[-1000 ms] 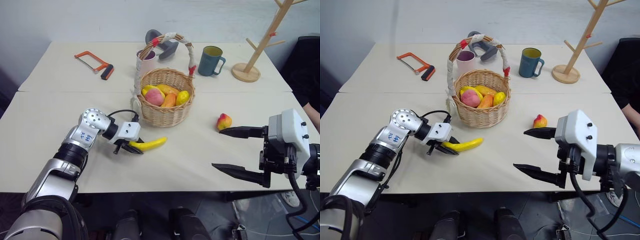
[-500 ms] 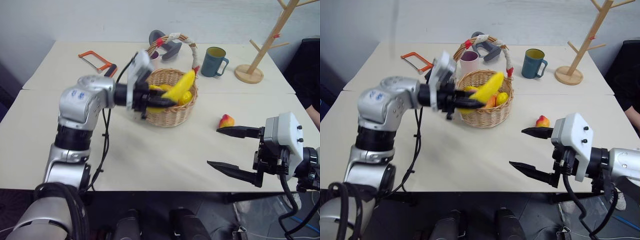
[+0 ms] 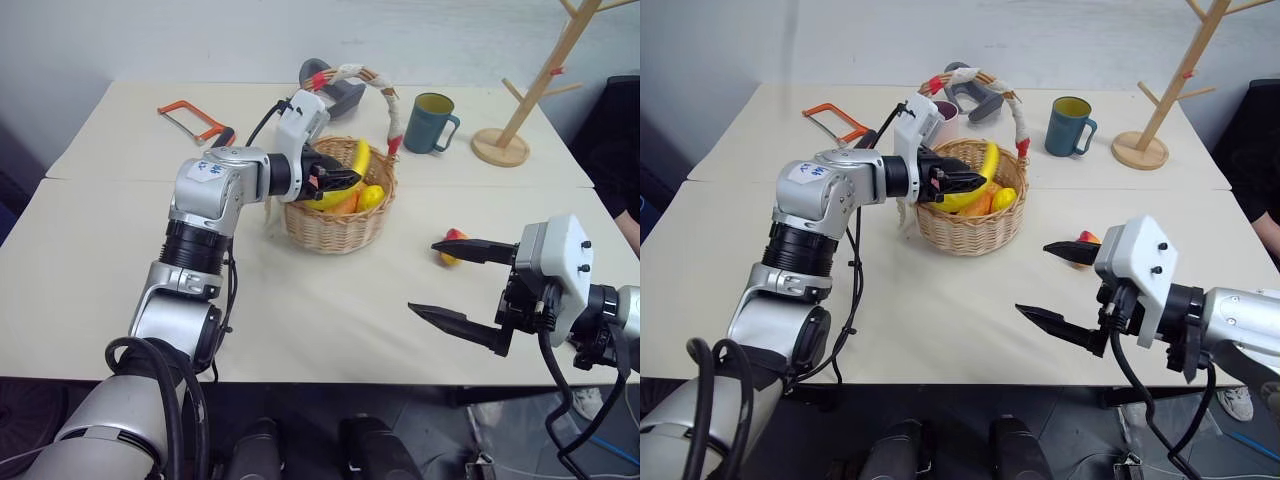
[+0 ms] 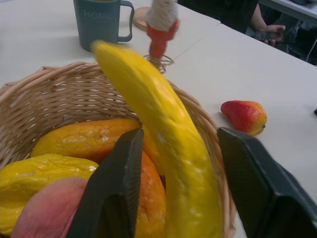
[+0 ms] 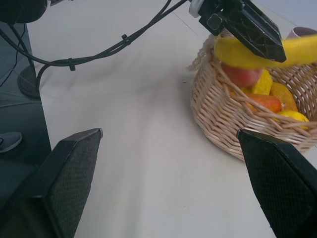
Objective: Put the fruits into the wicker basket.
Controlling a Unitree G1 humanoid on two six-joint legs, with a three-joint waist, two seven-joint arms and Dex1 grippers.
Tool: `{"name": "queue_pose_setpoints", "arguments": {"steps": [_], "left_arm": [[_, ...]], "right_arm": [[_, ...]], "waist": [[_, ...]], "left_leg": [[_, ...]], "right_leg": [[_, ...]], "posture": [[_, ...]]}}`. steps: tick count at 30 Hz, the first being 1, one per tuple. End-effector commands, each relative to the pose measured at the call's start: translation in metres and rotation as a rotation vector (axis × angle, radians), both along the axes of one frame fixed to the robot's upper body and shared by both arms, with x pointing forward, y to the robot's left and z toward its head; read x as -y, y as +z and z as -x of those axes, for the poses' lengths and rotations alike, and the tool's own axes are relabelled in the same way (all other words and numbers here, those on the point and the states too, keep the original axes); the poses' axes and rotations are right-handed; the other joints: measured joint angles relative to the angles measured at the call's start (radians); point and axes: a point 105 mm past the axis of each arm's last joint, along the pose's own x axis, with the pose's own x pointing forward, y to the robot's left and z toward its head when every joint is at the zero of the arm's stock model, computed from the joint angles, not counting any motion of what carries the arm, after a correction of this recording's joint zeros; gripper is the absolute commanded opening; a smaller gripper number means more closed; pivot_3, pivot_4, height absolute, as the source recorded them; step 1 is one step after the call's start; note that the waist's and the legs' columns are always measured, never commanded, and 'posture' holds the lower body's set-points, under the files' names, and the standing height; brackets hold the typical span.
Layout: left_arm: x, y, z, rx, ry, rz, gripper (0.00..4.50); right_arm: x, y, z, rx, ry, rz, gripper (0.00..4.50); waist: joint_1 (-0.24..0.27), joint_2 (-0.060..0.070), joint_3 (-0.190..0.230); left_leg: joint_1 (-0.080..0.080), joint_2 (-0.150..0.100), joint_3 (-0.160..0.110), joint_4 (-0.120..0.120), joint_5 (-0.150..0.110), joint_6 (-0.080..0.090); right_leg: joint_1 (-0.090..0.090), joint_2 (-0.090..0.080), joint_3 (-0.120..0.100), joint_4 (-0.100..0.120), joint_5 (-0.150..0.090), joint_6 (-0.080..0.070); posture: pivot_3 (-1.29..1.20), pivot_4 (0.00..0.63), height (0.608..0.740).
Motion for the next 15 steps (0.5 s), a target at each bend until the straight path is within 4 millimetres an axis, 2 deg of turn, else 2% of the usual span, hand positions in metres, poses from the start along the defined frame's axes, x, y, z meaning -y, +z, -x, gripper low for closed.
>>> {"name": "queue_pose_setpoints", "arguments": {"steps": [1, 5, 6, 7, 9, 10, 12, 15], "left_arm": [[0.005, 0.027, 0.015, 0.074, -0.111, 0.033, 3.39], [-0.004, 0.032, 0.017, 0.119, -0.106, 0.017, 3.39], [-0.007, 0.035, 0.024, 0.126, -0.155, 0.037, 3.39], [-0.013, 0.04, 0.042, 0.178, -0.265, 0.054, 3.39], [-0.029, 0.045, 0.073, 0.321, -0.446, 0.041, 3.39], [-0.038, 0.043, 0.08, 0.362, -0.484, 0.024, 3.39], [-0.053, 0.04, 0.082, 0.327, -0.493, 0.02, 3.39], [-0.09, 0.033, 0.086, 0.288, -0.494, -0.033, 3.39]], "right_arm": [[0.003, 0.005, 0.004, 0.043, -0.043, -0.006, 4.5], [0.013, 0.003, 0.008, 0.026, -0.106, -0.017, 4.5], [0.018, 0.002, 0.01, 0.017, -0.137, -0.028, 4.5], [0.028, -0.001, 0.012, 0.006, -0.192, -0.034, 4.5], [0.047, -0.005, 0.014, -0.004, -0.299, -0.042, 4.5], [0.056, -0.006, 0.014, 0.009, -0.351, -0.048, 4.5], [0.072, -0.006, 0.009, 0.012, -0.44, -0.097, 4.5], [0.092, -0.018, 0.003, -0.038, -0.533, -0.119, 4.5]], "waist": [[0.0, 0.0, 0.0], [-0.002, 0.0, 0.0], [-0.001, 0.0, 0.0], [-0.001, 0.0, 0.0], [-0.004, 0.0, 0.0], [-0.006, 0.001, 0.0], [-0.005, 0.0, 0.0], [-0.004, 0.0, 0.0]], "left_leg": [[0.0, 0.0, 0.0, 0.0, 0.0, 0.0], [0.0, 0.0, 0.0, -0.001, 0.0, 0.0], [0.0, 0.0, 0.0, 0.0, 0.0, 0.0], [0.0, 0.0, 0.0, 0.0, 0.0, 0.0], [0.001, 0.001, 0.0, -0.002, 0.0, -0.001], [0.001, 0.002, 0.002, -0.002, 0.0, -0.002], [0.002, 0.003, 0.003, -0.002, 0.0, -0.003], [0.003, 0.002, 0.003, 0.0, 0.001, -0.003]], "right_leg": [[0.0, 0.0, 0.0, 0.0, 0.0, 0.0], [0.0, 0.0, 0.0, 0.0, 0.0, 0.0], [0.0, 0.0, 0.0, 0.0, 0.0, 0.0], [0.0, 0.0, 0.0, 0.0, 0.0, 0.0], [0.0, 0.0, 0.0, -0.001, 0.0, 0.0], [0.0, 0.001, 0.0, -0.001, 0.0, -0.001], [0.0, 0.002, 0.0, 0.0, -0.001, -0.002], [0.001, 0.001, 0.0, 0.002, 0.0, -0.002]], "posture": [[0.0, 0.15, 0.74], [0.0, 0.15, 0.74], [0.0, 0.15, 0.74], [0.0, 0.15, 0.74], [0.0, 0.15, 0.74], [0.0, 0.15, 0.74], [0.0, 0.15, 0.74], [0.0, 0.15, 0.74]]}}
